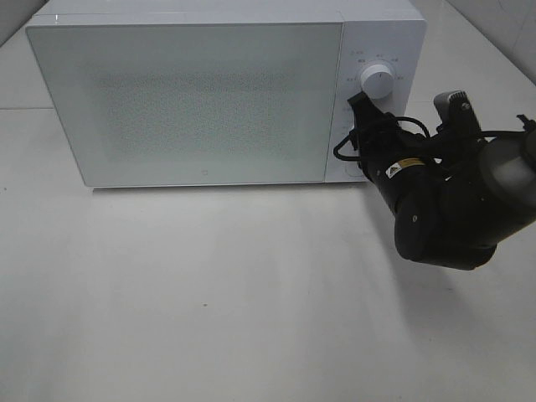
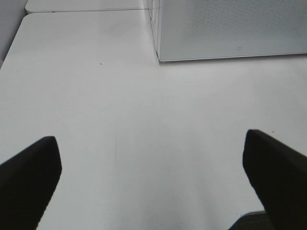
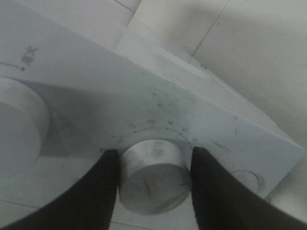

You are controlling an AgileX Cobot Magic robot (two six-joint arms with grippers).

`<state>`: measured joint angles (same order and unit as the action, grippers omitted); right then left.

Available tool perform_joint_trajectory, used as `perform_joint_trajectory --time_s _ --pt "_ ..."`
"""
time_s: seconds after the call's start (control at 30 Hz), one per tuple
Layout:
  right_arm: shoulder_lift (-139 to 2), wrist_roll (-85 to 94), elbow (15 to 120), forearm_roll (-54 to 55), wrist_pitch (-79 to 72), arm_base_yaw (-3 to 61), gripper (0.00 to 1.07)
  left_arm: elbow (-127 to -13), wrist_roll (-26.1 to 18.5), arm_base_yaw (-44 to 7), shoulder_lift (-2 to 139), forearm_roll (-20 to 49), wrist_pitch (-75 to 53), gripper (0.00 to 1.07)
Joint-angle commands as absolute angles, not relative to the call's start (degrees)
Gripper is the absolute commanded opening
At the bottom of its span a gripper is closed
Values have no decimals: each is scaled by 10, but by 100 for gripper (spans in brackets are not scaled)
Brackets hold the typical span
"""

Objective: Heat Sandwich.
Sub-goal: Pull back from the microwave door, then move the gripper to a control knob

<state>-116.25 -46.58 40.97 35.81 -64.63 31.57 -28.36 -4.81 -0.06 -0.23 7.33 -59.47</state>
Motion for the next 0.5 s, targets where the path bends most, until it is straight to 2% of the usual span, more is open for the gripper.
perform_joint_trajectory --time_s 0.03,0.5 --pt "-1167 -529 415 332 -570 315 1 -282 -44 1 -19 76 -594 98" --pt "-1167 -738 415 324 -591 315 2 -282 -44 1 -19 76 -594 98"
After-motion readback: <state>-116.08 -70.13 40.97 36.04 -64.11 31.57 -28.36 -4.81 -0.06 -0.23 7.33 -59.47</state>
